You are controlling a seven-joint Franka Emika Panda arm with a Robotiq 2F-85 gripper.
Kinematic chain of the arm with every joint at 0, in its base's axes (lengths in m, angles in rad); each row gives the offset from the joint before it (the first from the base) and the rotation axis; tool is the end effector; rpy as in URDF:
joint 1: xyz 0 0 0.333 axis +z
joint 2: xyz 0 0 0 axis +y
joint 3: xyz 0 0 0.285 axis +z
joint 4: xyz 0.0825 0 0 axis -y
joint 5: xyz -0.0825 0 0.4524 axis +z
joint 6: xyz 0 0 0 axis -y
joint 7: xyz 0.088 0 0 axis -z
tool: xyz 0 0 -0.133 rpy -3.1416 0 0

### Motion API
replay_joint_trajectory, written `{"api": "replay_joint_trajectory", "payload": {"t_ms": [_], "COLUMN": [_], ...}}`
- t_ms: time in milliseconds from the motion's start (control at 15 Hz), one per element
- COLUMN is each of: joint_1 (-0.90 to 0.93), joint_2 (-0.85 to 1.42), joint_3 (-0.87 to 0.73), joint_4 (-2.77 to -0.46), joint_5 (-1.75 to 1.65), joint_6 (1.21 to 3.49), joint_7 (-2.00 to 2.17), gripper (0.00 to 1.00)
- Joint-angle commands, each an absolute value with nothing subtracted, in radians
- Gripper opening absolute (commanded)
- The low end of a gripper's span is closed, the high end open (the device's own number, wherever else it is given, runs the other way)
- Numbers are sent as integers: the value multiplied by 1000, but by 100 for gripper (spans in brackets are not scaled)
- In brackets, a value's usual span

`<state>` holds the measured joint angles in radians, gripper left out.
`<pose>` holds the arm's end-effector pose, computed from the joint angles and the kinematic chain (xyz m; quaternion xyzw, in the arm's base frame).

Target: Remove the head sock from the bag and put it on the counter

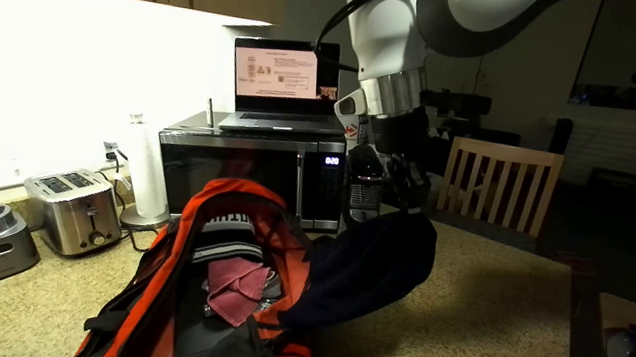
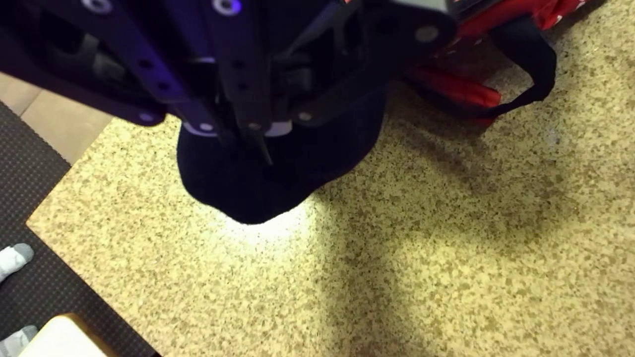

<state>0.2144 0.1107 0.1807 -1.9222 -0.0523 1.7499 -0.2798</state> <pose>0.5587 0.2259 0.3281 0.9312 0.3363 -0.1389 0.0230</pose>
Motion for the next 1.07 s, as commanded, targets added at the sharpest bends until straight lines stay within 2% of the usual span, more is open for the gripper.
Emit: {"api": "replay_joint_trajectory", "payload": {"t_ms": [0,1000], "joint_1": [204,190], "joint_2": [96,58], "joint_3": [188,172], "joint_4": [-1938,-1961], "joint_5": [-46,-37], "joint_6": [1749,1743], "joint_7": [-279,-259], "gripper": [4,4]}}
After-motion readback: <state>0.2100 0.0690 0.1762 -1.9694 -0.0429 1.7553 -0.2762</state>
